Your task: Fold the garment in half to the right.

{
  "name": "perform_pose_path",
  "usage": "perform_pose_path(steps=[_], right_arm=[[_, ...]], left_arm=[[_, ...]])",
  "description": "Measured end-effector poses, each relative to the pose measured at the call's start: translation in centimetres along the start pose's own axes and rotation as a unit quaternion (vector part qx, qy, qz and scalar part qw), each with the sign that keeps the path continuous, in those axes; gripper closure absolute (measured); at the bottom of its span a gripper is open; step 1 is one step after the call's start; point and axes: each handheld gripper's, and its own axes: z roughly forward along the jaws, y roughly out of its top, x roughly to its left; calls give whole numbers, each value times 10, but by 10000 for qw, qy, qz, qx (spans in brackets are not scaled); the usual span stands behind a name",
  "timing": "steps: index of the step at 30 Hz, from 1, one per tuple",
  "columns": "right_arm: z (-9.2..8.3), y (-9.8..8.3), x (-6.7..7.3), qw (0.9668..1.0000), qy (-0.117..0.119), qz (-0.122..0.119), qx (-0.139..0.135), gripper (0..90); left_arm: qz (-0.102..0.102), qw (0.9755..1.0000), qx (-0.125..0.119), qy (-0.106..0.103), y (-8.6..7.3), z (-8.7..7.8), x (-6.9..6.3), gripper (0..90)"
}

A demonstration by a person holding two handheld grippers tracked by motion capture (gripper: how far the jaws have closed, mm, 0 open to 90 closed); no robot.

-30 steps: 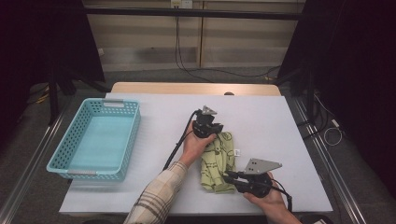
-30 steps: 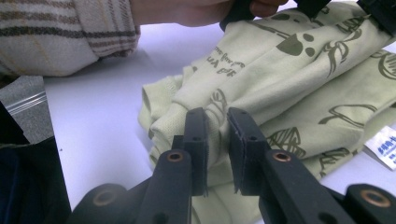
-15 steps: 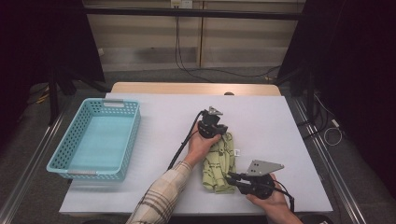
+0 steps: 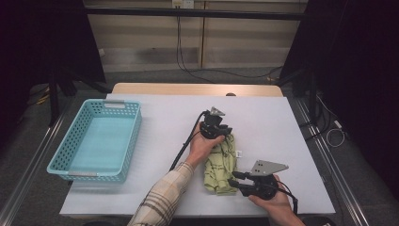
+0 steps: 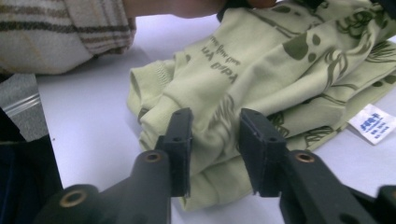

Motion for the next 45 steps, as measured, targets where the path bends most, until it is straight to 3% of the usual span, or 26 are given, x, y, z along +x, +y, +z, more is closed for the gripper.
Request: perform_pose_path(steps=[6,9,14,17,18,20,23,30,32,37,39,45], right_arm=[[-2,1,-2,10000,-27,23,-89,545],[-2,1,-3,9998,-181,57,-57,483],[-3,3,-5,9997,-190,127,-129,401],[-3,3,-7,9994,-237,163,-189,342],[-3,3,-7,9993,-245,194,-197,325],[-3,4,-9,9992,-271,195,-215,312],[-2,4,-10,9991,-254,217,-267,275],[-3,9,-13,9987,-298,255,-333,245],[-2,10,-16,9984,-320,303,-354,242],[-2,14,-21,9978,-393,314,-436,241],[-3,17,-23,9976,-424,304,-466,242],[-4,21,-27,9964,-530,317,-580,245]], left_arm=[[-78,9999,-86,-61,0,-4,0,572],[-16,9997,-209,93,0,-10,-1,460],[89,9991,-393,116,3,-22,-1,331],[46,9987,-495,92,1,-30,0,223],[99,9987,-464,176,0,-33,1,201],[-8,9987,-492,119,-4,-39,2,170],[47,9976,-650,249,-7,-49,3,111],[19,9964,-800,280,-16,-72,10,44],[44,9958,-828,387,-21,-79,11,43],[-257,9933,-1043,434,-32,-97,20,45],[-184,9928,-1016,605,-37,-103,21,51],[-29,9909,-1140,712,-53,-128,22,57]])
